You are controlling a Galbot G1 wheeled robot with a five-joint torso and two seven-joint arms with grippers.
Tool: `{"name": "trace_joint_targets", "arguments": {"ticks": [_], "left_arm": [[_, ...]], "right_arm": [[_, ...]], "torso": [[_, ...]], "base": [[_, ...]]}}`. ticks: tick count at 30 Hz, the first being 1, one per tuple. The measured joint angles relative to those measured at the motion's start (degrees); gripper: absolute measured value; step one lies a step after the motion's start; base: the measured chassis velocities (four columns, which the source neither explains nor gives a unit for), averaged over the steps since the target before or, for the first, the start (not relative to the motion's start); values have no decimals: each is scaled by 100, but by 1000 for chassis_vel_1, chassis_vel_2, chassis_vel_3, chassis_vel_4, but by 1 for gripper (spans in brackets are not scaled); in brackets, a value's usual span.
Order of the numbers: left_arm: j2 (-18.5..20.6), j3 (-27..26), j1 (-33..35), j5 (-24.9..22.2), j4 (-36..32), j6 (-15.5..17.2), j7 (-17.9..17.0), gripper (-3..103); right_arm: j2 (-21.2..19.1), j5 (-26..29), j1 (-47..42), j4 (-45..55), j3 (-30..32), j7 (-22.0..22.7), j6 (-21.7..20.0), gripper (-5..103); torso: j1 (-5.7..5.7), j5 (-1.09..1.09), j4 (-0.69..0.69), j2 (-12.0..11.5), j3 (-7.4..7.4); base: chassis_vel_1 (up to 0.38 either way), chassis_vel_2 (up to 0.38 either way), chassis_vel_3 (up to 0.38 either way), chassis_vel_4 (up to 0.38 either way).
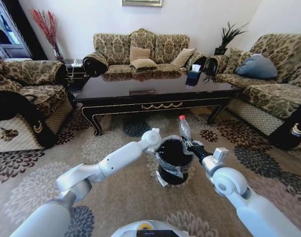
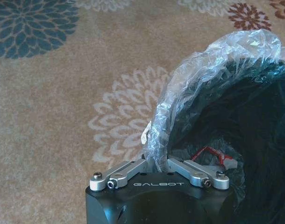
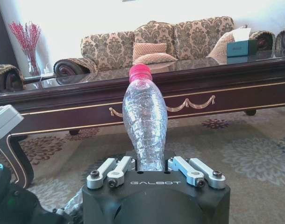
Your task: Move to the front of the table and pick up the trash from the floor, then place it into the trash bin.
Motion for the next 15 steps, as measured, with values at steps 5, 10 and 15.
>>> {"name": "trace_joint_targets", "arguments": {"ticks": [5, 10, 15], "left_arm": [[96, -1, 30, 1, -98, 0, -40, 0], [103, -26, 33, 63, -118, 0, -90, 0], [3, -54, 35, 85, -105, 0, -127, 0]], "right_arm": [[30, 10, -39, 18, -15, 6, -45, 22], [68, -51, -89, 35, -29, 2, -83, 37], [67, -81, -100, 27, -25, -7, -95, 59]], "torso": [[0, -1, 2, 0, 0], [0, 0, -1, 0, 0], [0, -1, -2, 0, 0]], "base": [[0, 0, 0, 0], [0, 0, 0, 0], [0, 0, 0, 0]]}}
